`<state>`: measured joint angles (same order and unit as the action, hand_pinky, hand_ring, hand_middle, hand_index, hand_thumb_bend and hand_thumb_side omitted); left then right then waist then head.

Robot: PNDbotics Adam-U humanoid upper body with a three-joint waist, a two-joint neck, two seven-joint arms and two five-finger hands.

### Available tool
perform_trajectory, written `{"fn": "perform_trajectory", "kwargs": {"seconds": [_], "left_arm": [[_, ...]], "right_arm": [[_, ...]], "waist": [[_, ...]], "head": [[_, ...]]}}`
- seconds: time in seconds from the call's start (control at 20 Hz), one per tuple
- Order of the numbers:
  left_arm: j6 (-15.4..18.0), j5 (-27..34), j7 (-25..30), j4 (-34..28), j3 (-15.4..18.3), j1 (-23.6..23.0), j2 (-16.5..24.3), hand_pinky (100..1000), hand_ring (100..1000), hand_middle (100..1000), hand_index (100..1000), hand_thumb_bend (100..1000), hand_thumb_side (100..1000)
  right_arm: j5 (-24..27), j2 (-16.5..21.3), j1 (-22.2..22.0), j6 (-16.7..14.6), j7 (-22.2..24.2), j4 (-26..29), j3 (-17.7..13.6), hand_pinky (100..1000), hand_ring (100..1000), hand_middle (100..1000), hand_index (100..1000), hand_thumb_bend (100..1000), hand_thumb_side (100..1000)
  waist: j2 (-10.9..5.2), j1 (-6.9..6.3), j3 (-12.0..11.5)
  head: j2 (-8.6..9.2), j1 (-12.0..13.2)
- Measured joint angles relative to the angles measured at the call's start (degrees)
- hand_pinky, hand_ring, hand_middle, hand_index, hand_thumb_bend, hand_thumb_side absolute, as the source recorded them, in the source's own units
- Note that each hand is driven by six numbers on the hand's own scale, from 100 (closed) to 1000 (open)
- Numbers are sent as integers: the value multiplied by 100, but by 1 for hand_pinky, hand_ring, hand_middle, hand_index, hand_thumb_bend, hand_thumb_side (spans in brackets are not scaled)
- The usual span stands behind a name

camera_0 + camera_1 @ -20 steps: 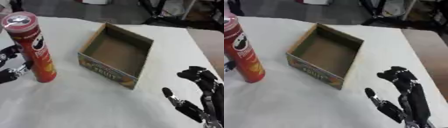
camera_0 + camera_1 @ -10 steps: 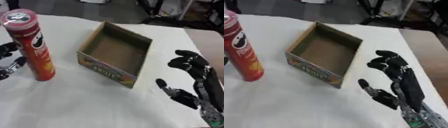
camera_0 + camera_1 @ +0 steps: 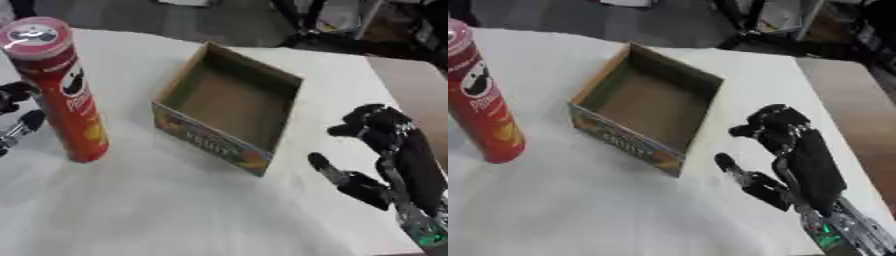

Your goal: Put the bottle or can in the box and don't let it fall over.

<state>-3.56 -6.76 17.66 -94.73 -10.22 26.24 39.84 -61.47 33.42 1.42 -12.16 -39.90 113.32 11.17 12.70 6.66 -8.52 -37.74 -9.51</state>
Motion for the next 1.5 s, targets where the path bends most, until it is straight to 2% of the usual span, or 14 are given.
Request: {"fn": "perform_trajectory", "kwargs": {"seconds": [0.1,0.3,0.5,1.0,1.5], "left_arm": [[27,9,38,-16,3,-1,0,1000,1000,1000,1000,417,663],[88,4,130,-41,6,-1,0,1000,1000,1000,1000,468,671],[125,-81,150,-63,20,0,0,1000,1000,1000,1000,525,671],[2,-546,-194,-67,24,0,0,1000,1000,1000,998,689,549],[-194,-651,-481,89,24,67,-67,1000,1000,991,992,675,591]], "right_arm": [[-195,-12,-8,64,-291,0,-3,540,435,332,549,859,254],[-379,-43,-56,105,-762,0,2,524,407,313,545,864,258],[-381,-43,-97,119,-969,0,19,524,399,326,560,834,232],[101,-74,-95,103,-857,0,51,536,409,419,617,805,206],[456,-65,-94,40,-684,0,-6,549,422,447,623,830,229]], "waist": [[1,-11,-2],[1,-17,-3],[1,-17,-3],[10,-17,-41],[48,-17,-69]], "head": [[0,2],[0,12],[1,31],[5,40],[13,93]]}}
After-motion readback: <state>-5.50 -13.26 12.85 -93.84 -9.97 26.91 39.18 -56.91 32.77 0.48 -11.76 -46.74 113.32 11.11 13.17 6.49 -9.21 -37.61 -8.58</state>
